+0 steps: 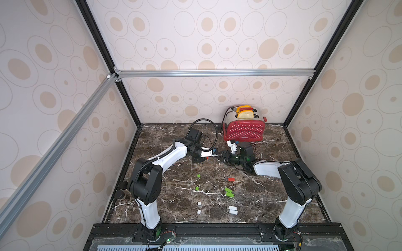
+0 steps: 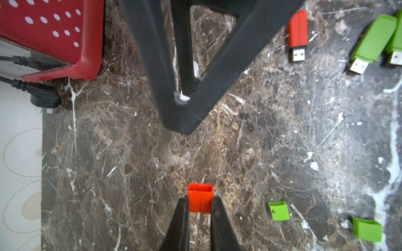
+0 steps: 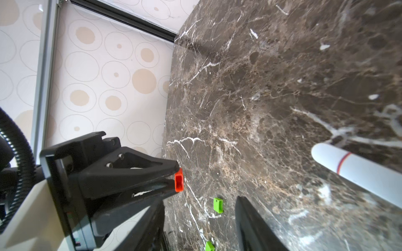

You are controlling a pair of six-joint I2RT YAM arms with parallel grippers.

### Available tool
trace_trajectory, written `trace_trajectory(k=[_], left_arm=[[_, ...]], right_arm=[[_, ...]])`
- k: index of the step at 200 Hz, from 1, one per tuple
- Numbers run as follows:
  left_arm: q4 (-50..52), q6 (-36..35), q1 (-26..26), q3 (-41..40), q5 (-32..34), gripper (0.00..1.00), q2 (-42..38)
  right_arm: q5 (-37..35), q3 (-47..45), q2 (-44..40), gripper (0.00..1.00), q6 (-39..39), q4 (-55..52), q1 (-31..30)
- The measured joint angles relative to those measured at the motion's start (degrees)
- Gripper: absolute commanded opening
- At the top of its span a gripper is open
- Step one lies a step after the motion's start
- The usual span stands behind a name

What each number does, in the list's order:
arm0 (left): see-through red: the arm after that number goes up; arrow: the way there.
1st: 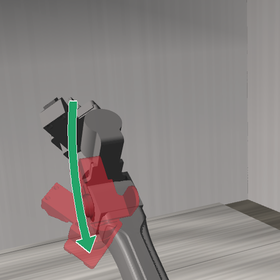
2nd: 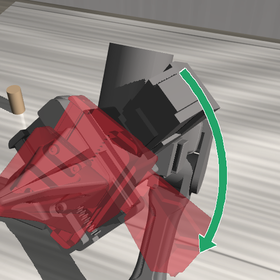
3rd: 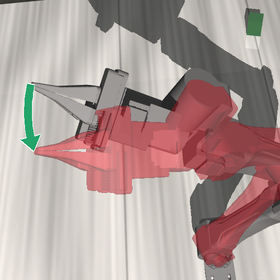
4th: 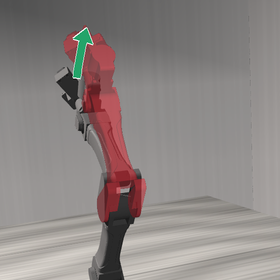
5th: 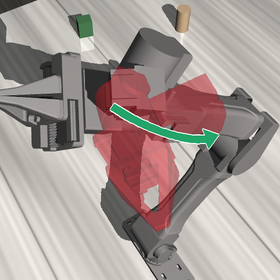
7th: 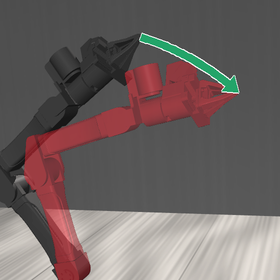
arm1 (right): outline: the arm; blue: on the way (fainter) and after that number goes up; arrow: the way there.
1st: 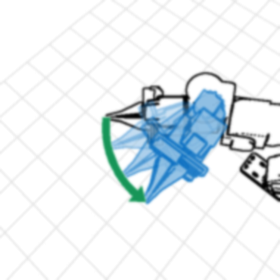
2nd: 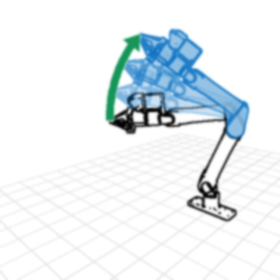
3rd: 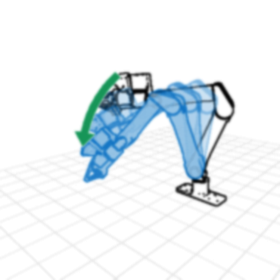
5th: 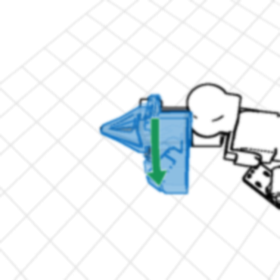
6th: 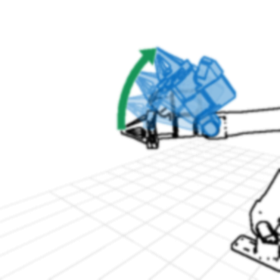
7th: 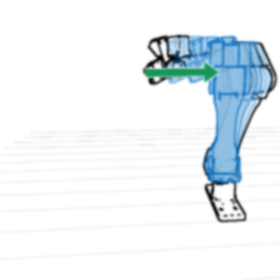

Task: Close the usb drive cover
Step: Pick up the cover from the center of the board.

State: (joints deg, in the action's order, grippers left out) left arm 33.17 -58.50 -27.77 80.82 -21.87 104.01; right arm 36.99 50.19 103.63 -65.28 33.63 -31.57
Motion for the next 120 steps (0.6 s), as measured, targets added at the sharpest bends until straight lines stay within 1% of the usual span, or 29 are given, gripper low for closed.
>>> trace_trajectory(k=[26,88,120], left_arm=[[-0.2,0.9,-0.6,1.4,-0.2,0.12,0.0],[-0.6,2.1,-1.3,3.1,-0.3,0.12,0.0],[-0.6,2.2,-1.6,3.2,-0.3,0.12,0.0]], right_arm=[[1.1,0.0,1.5,0.55,-3.0,2.8,0.0],[2.8,0.1,1.5,0.56,-6.0,7.0,-0.4],[3.4,0.5,2.3,0.52,-6.9,8.4,-1.2]])
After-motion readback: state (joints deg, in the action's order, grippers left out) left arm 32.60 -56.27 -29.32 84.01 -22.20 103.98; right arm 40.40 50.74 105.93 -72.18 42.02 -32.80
